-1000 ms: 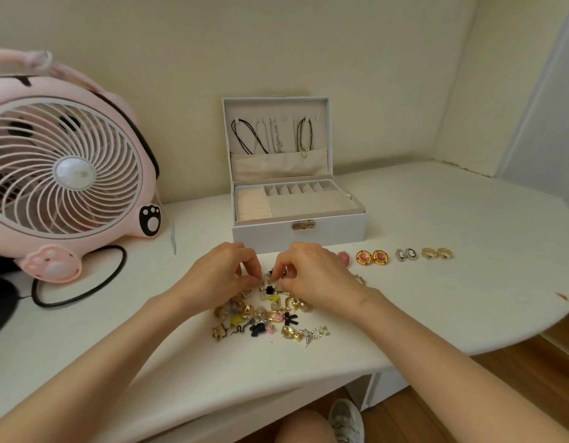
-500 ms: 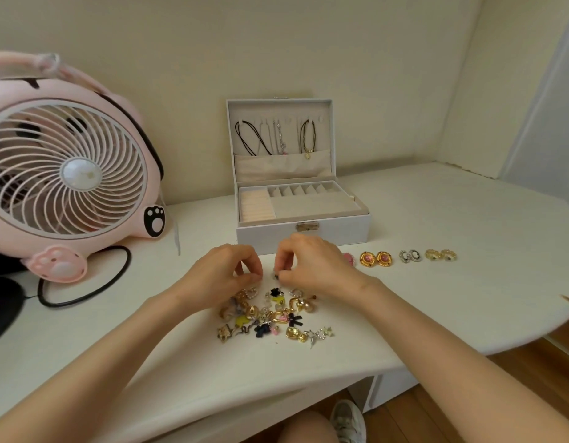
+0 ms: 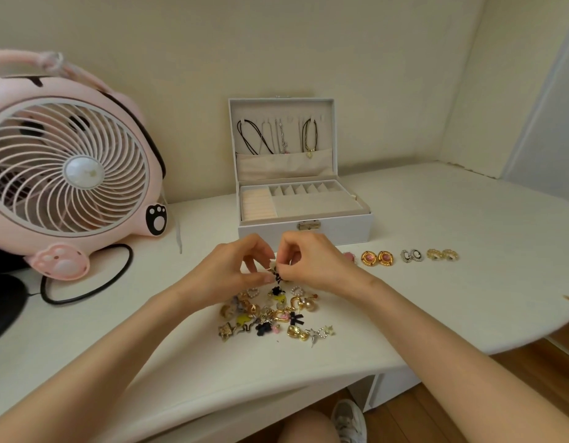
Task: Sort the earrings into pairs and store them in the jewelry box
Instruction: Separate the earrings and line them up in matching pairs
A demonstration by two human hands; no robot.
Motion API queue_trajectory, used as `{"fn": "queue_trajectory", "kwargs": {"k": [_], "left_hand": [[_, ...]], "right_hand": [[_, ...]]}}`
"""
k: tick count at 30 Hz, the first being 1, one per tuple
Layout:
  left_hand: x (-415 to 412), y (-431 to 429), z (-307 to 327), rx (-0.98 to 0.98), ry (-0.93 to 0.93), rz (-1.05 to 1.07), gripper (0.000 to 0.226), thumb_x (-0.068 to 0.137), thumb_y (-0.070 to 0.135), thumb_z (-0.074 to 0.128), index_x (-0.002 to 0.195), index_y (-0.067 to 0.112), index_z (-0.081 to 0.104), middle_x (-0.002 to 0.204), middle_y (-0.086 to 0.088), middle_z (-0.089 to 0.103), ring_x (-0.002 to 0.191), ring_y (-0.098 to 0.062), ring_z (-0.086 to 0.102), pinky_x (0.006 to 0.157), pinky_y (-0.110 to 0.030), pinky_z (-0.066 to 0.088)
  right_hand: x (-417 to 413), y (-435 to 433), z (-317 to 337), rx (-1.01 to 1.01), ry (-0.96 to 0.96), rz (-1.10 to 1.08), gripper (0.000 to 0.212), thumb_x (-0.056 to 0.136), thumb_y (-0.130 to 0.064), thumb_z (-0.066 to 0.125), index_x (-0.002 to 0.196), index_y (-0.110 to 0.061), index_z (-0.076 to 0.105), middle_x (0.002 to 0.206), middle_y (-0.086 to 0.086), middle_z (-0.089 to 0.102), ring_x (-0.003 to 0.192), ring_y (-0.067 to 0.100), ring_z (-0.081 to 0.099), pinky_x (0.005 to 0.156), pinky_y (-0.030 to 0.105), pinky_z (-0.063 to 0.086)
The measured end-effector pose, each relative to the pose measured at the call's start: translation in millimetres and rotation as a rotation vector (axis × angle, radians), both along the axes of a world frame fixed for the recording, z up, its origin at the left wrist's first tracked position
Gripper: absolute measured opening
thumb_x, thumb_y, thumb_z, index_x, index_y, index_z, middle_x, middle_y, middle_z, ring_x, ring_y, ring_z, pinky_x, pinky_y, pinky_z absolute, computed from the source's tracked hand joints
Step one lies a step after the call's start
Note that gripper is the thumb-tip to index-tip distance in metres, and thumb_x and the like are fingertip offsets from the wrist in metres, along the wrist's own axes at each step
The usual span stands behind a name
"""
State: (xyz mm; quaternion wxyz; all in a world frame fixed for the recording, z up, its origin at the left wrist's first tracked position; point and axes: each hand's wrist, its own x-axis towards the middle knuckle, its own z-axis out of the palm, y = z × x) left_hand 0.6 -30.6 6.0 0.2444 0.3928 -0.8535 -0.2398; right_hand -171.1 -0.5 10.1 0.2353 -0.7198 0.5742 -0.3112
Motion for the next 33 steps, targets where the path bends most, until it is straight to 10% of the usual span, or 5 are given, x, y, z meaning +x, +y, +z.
{"fn": "queue_trajectory", "kwargs": {"k": [20,33], "left_hand": [[9,-11,1,0.126,0.187,0.153,0.009,0.082,0.025,0.068,0.084,0.019,0.061,0.079,0.005,0.063,0.07,-0.008,0.053,0.059,-0.021,0.042],[26,-17,7,0.289,0.339,0.183,0.007,0.08,0.007,0.069,0.081,0.01,0.063,0.081,-0.005,0.068,0.062,0.003,0.058,0.055,-0.006,0.041]], "right_hand": [[0,-2,-3,0.053,-0.01,-0.021,0.015,0.08,-0.011,0.069,0.087,-0.024,0.072,0.084,-0.001,0.07,0.079,0.014,0.067,0.081,0.038,0.056],[3,-5,-6,0.017,-0.015,0.01,0.011,0.083,-0.014,0.068,0.088,-0.022,0.073,0.083,-0.008,0.068,0.064,-0.004,0.054,0.066,0.012,0.044]]}}
